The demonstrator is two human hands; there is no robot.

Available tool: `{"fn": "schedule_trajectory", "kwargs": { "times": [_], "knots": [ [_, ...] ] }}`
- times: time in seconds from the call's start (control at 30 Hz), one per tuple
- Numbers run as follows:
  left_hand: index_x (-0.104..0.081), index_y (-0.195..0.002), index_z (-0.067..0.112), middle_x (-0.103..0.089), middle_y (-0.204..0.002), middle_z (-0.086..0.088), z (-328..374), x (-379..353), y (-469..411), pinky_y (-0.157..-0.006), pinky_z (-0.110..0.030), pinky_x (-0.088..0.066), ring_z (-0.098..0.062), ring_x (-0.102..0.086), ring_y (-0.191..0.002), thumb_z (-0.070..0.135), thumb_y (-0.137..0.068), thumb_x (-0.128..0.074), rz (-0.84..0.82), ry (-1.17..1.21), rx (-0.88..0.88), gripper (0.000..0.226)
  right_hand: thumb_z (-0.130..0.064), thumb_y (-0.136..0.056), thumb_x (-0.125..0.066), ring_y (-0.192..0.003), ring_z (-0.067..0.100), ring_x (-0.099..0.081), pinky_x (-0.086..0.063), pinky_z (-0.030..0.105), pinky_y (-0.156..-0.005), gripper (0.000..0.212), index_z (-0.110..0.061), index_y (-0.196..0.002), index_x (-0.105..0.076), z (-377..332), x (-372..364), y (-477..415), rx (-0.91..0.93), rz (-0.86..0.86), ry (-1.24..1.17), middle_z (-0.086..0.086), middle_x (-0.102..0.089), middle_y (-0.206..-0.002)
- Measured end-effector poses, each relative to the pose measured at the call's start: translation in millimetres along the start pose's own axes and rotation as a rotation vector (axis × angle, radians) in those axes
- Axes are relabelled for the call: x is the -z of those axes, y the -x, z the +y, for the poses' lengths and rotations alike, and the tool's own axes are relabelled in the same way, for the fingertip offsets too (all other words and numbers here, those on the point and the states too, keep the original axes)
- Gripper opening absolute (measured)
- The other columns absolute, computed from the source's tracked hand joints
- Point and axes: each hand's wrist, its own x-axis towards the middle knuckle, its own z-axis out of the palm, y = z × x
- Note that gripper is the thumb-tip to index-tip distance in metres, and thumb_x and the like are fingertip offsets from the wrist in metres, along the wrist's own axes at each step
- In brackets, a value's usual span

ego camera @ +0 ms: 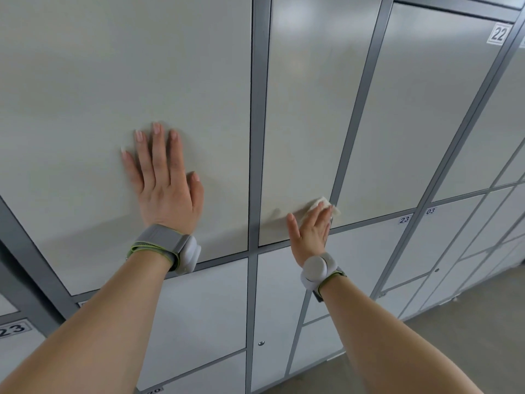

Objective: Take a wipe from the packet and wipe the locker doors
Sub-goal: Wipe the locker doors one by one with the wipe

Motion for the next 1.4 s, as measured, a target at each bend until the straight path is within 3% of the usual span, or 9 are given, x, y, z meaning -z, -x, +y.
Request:
{"fn": "schedule_trajectory", "kwargs": {
  "times": [0.1, 0.33, 0.5, 0.67, 0.87, 1.0, 1.13, 1.3, 1.4],
  "knots": [
    [-0.028, -0.143, -0.002, -0.031, -0.145, -0.028, 0.8, 0.7, 0.2, -0.116, -0.044, 0.007, -0.043, -0.016, -0.136, 0.014, -0.087, -0.049, -0.005, -0.018, -0.009, 0.063, -0.072, -0.075, -0.015, -0.141, 0.028, 0.024, 0.016, 0.033, -0.113, 0.1, -0.009, -0.148, 0.013, -14.9, 6.8, -3.9, 0.103, 0.048, -0.01, 0.016, 0.027, -0.153],
    [-0.028, -0.143, -0.002, -0.031, -0.145, -0.029, 0.2, -1.0, 2.6, -0.116, -0.043, 0.007, -0.043, -0.017, -0.135, 0.016, -0.088, -0.049, -0.008, -0.052, -0.011, 0.062, -0.054, -0.094, -0.037, -0.143, 0.023, 0.023, 0.012, 0.035, -0.115, 0.088, -0.011, -0.147, 0.018, 15.8, -6.2, 4.6, -0.076, -0.051, 0.006, 0.014, 0.027, -0.153],
    [-0.028, -0.143, -0.003, -0.032, -0.144, -0.029, 0.8, -3.8, 1.5, -0.117, -0.044, 0.007, -0.045, -0.018, -0.134, 0.021, -0.094, -0.039, 0.004, -0.079, -0.014, 0.056, -0.056, -0.094, -0.036, -0.141, 0.025, 0.026, 0.014, 0.034, -0.115, 0.092, -0.003, -0.145, 0.019, 6.8, 1.4, -2.0, -0.087, -0.065, -0.068, 0.02, 0.025, -0.152],
    [-0.028, -0.142, -0.006, -0.031, -0.143, -0.032, 3.7, -1.7, 1.6, -0.116, -0.043, 0.008, -0.047, -0.018, -0.133, 0.022, -0.095, -0.036, -0.018, -0.104, -0.007, 0.055, -0.068, -0.082, -0.019, -0.139, 0.024, 0.029, 0.022, 0.03, -0.111, 0.096, -0.004, -0.146, 0.015, -12.2, 11.4, -18.4, 0.166, 0.124, -0.062, 0.022, 0.025, -0.151],
    [-0.024, -0.143, -0.007, -0.028, -0.144, -0.035, 7.2, -0.4, 1.0, -0.115, -0.043, 0.008, -0.05, -0.019, -0.133, 0.024, -0.096, -0.036, -0.052, -0.111, 0.031, 0.057, -0.087, -0.07, -0.004, -0.138, 0.021, 0.03, 0.016, 0.036, -0.114, 0.104, -0.015, -0.139, 0.025, 21.1, -11.1, -0.4, 0.071, -0.006, -0.045, 0.017, 0.027, -0.151],
    [-0.023, -0.142, -0.009, -0.027, -0.144, -0.035, 10.0, -0.7, 3.6, -0.115, -0.042, 0.01, -0.051, -0.018, -0.133, 0.025, -0.097, -0.033, -0.068, -0.123, 0.045, 0.058, -0.059, -0.091, -0.039, -0.14, 0.026, 0.029, 0.012, 0.041, -0.116, 0.093, -0.014, -0.138, 0.028, 36.5, -19.4, 12.8, -0.018, -0.125, -0.018, 0.018, 0.03, -0.151],
    [-0.022, -0.142, -0.01, -0.025, -0.145, -0.035, 10.4, 0.2, 4.6, -0.115, -0.042, 0.01, -0.054, -0.019, -0.133, 0.022, -0.096, -0.036, -0.088, -0.134, 0.056, 0.058, -0.048, -0.095, -0.04, -0.139, 0.03, 0.029, 0.016, 0.038, -0.115, 0.091, -0.001, -0.144, 0.02, 20.0, -9.4, 6.1, -0.017, -0.118, -0.119, 0.024, 0.03, -0.149],
    [-0.022, -0.143, -0.01, -0.025, -0.145, -0.035, 9.6, 3.0, 8.0, -0.115, -0.041, 0.011, -0.055, -0.02, -0.133, 0.02, -0.096, -0.038, -0.109, -0.117, 0.048, 0.058, -0.071, -0.085, -0.017, -0.14, 0.031, 0.027, 0.02, 0.032, -0.111, 0.098, -0.001, -0.147, 0.012, 10.2, 2.8, -0.9, 0.147, 0.001, -0.119, 0.024, 0.027, -0.15],
    [-0.023, -0.142, -0.01, -0.025, -0.145, -0.036, 7.4, 2.9, 8.9, -0.115, -0.041, 0.011, -0.055, -0.019, -0.133, 0.019, -0.095, -0.039, -0.117, -0.098, 0.028, 0.058, -0.08, -0.076, -0.01, -0.141, 0.028, 0.024, 0.015, 0.035, -0.114, 0.105, -0.006, -0.148, 0.013, 20.1, -4.3, -1.2, 0.1, -0.007, -0.071, 0.021, 0.026, -0.151]
  ]
}}
